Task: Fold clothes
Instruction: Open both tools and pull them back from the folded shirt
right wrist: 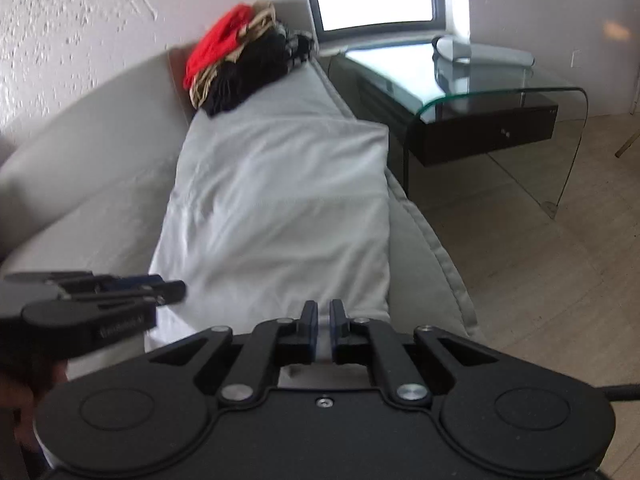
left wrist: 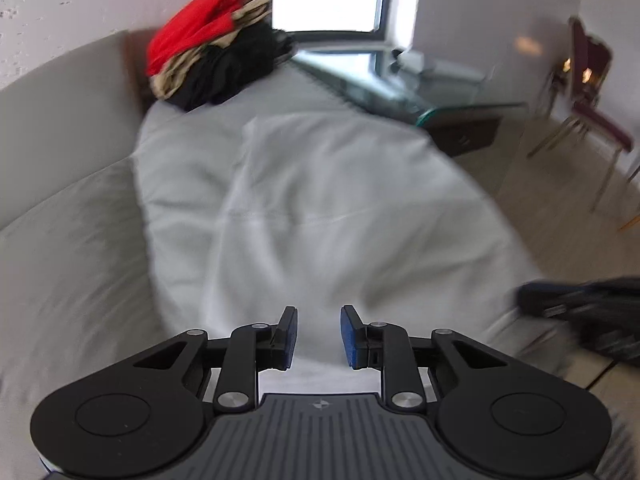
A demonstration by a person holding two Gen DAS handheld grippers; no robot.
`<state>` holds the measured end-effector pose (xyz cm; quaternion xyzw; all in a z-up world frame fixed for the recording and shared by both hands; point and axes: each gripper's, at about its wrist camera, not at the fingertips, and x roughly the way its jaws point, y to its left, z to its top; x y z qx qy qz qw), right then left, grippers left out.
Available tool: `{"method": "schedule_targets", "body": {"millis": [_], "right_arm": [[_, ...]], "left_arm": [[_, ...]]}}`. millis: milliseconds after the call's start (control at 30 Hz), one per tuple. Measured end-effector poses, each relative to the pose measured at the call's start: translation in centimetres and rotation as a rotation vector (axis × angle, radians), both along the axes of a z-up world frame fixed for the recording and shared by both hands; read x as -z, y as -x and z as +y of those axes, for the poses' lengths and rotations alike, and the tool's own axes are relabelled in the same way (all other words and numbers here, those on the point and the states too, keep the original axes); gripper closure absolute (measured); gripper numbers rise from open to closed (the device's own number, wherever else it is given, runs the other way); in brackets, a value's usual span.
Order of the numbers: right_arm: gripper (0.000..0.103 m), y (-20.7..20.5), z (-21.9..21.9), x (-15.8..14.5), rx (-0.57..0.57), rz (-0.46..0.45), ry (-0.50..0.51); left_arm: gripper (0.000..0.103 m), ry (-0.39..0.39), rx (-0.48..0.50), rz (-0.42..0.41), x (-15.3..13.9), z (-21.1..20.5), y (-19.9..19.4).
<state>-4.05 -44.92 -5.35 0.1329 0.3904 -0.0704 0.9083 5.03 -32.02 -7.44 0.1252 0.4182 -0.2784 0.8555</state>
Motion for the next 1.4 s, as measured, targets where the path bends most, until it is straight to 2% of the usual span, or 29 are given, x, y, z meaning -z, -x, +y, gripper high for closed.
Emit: {"method": "schedule_targets", "body": {"millis": [67,100,167,300,367,400,433,467,567,600,633,700,733,833,867,933,1000,1133,1200,1400], "right_arm": [[0.097,-0.4,0.0,0.7,0.018,0.02,-0.011],[0.097,-0.5,-0.1,1.2,0.031,0.038,-0.03],[0.097,-0.2,-0.4,1.7,0.052,0.081,-0.08],[0.093,1.9,-0.1,0.1,0.037,0.122,-0.142],[0.083,2.8,0.3,-1.5,0.04,0.107,-0.176],[0.073,3.1,0.6,-2.5,0.039,0.095,-0.187],[0.063,3.4,1.1,-3.6,0.034,0.084,-0.188],[0.059,3.7,1.6,-4.7,0.025,0.073,-0.181],[0.039,4.5,2.9,-8.0,-0.001,0.054,-0.155],[0.029,4.7,3.2,-9.1,-0.003,0.055,-0.15],[0.025,5.0,3.3,-10.2,-0.006,0.058,-0.143],[0.025,5.5,3.6,-12.4,-0.014,0.062,-0.122],[0.025,5.8,3.8,-13.5,-0.018,0.063,-0.109],[0.022,6.7,4.1,-16.6,-0.03,0.063,-0.07],[0.02,7.0,4.2,-17.7,-0.034,0.063,-0.056],[0.014,7.6,4.5,-19.0,-0.046,0.055,-0.033],[0.013,8.3,4.7,-20.2,-0.058,0.047,-0.01],[0.013,8.5,5.0,-19.2,-0.05,0.08,0.028],[0.013,8.4,4.9,-18.1,-0.038,0.107,0.03],[0.013,8.0,4.7,-16.0,-0.024,0.162,0.04]], "left_arm": [[0.072,0.011,0.015,0.007,-0.2,-0.6,0.6],[0.072,0.017,0.022,0.011,-0.3,-0.8,0.9],[0.071,-0.066,0.011,0.023,0.7,-1.1,1.3],[0.072,-0.053,-0.032,0.045,-1.6,1.2,2.3],[0.072,-0.047,-0.065,0.018,-3.5,2.6,3.0],[0.072,-0.04,-0.072,0.003,-4.5,3.4,3.3],[0.069,-0.03,-0.086,-0.01,-5.7,4.2,3.6],[0.066,-0.019,-0.1,-0.023,-6.8,4.9,3.9],[0.059,0.039,-0.126,-0.039,-10.1,6.8,4.9],[0.057,0.047,-0.135,-0.046,-11.1,7.2,5.3],[0.054,0.053,-0.144,-0.052,-12.1,7.6,5.7],[0.045,0.079,-0.151,-0.055,-13.8,8.4,6.5],[0.034,0.097,-0.148,-0.052,-14.5,8.7,6.9],[0.028,0.131,-0.135,-0.058,-16.6,9.2,8.2],[0.021,0.131,-0.125,-0.059,-17.0,9.1,8.6],[0.015,0.129,-0.106,-0.061,-17.7,8.8,9.4],[0.013,0.128,-0.087,-0.064,-18.5,8.6,10.2],[0.012,0.077,-0.103,-0.079,-17.6,7.9,10.9],[0.012,0.061,-0.101,-0.06,-16.7,7.6,10.9],[0.012,0.055,-0.108,-0.03,-15.1,7.4,10.6]]}}
